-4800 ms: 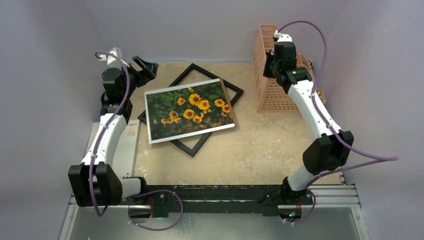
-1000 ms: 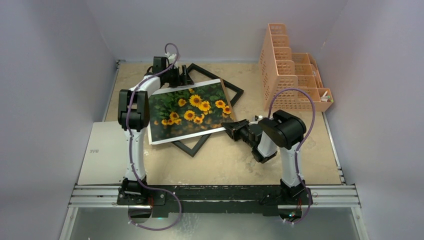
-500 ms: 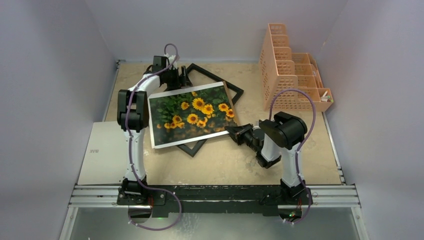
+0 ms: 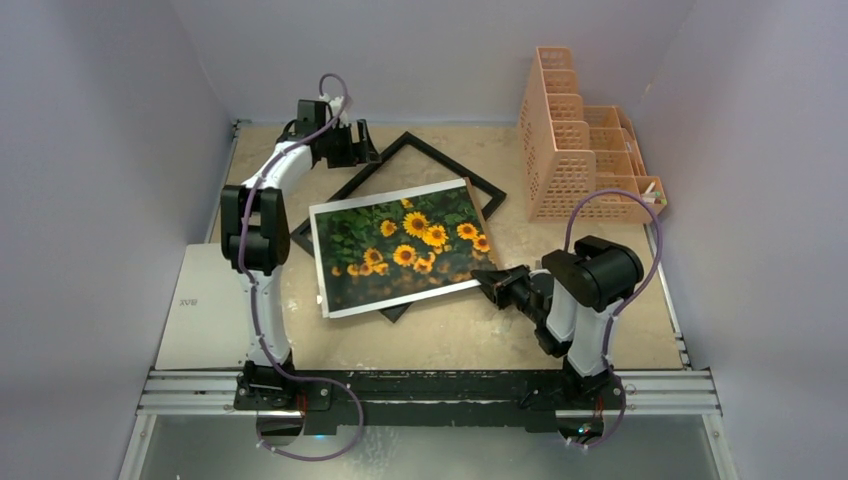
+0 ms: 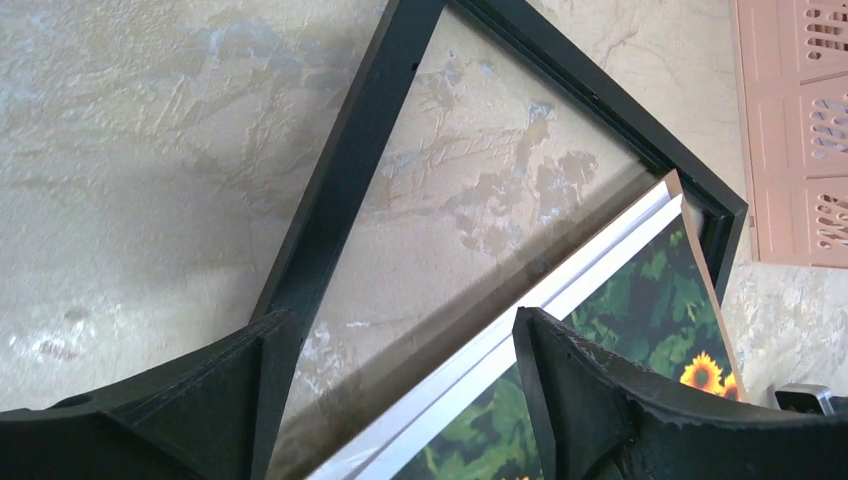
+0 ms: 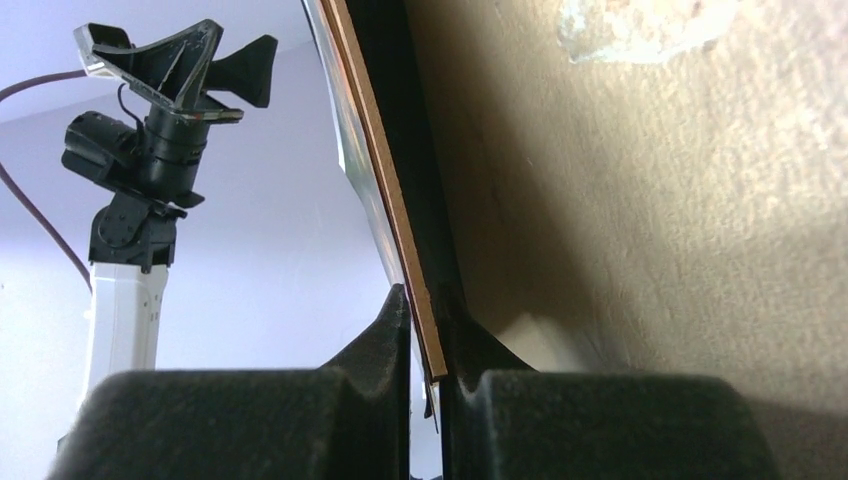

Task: Put the photo into the frame

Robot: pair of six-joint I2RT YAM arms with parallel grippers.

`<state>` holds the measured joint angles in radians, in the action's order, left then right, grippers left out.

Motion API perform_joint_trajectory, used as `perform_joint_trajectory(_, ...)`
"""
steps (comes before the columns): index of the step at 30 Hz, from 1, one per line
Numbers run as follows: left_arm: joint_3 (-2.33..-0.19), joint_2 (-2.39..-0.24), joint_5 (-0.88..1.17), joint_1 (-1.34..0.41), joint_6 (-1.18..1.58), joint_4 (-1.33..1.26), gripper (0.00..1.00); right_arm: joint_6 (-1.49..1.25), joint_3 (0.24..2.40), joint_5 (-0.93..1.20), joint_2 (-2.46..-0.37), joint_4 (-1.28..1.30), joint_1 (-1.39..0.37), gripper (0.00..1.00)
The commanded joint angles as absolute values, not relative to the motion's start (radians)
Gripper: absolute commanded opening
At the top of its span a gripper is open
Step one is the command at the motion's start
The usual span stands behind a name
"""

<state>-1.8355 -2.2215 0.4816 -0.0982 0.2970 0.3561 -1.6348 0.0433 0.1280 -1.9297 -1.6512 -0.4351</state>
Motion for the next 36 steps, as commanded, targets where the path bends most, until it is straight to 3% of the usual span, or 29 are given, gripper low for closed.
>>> perform_joint_trajectory(1, -1.771, -2.118, 0.444, -0.094, 0.324, 0.353, 0.82, -1.589, -0.115, 0.104, -1.917, -2.067, -0.403, 0.00)
perform_joint_trajectory(7, -1.763, -2.103, 0.370, -0.093, 0.291, 0.404, 0.82, -1.473, 0.016, 0.178, -1.693, -1.715, -0.394, 0.00)
perform_joint_trajectory(11, -1.783, -2.100, 0.314, -0.092, 0.283, 0.434, 0.82, -1.236, 0.226, 0.129, -1.401, -1.122, -0.399, 0.00)
perform_joint_trajectory(15, -1.802, -2.100, 0.274, -0.088, 0.280, 0.452, 0.82, -1.114, 0.371, 0.117, -1.247, -0.850, -0.399, 0.00)
perform_joint_trajectory(24, -1.829, -2.087, 0.115, -0.061, 0.314, 0.512, 0.82, -1.084, 0.600, 0.183, -1.270, -0.717, -0.397, 0.00)
perform_joint_trajectory(36, -1.814, -1.998, 0.028, 0.062, 0.428, 0.555, 0.82, -1.142, 0.958, 0.261, -1.550, -0.671, -0.399, 0.00)
